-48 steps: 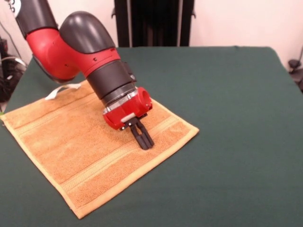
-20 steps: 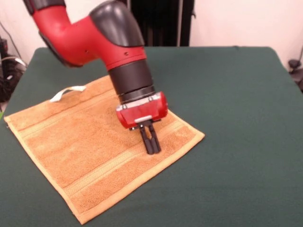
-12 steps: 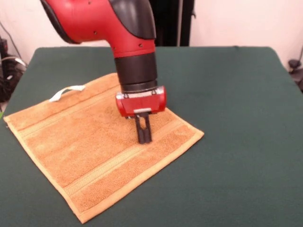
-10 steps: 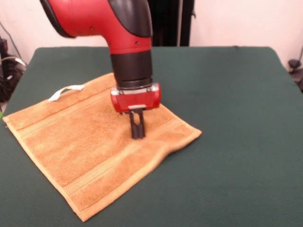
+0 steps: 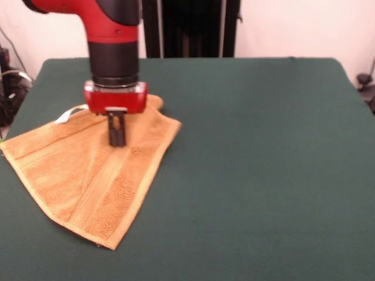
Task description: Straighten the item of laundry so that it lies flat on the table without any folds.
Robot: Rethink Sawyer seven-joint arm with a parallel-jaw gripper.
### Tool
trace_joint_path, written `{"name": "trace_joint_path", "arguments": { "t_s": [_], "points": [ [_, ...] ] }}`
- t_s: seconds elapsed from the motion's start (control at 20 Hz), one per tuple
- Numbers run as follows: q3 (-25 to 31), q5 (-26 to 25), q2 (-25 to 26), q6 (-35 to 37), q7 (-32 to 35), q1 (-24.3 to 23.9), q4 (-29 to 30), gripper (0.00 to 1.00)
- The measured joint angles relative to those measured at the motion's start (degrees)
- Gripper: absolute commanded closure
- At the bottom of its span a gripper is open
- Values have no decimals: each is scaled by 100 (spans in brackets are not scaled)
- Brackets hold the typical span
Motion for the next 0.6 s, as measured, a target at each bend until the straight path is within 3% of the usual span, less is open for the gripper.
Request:
{"name": "trace_joint_path", "arguments": {
  "t_s": [0.4,0.45,0.5,0.6],
  "points": [
    [4,57,-141,-284,1,-431,208,100],
    [166,88,-169,-378,8,-649,319,100],
    [620,161,-182,-566,39,-1208,567,100],
    [976,215,-146,-653,69,-1637,731,100]
  ]
}}
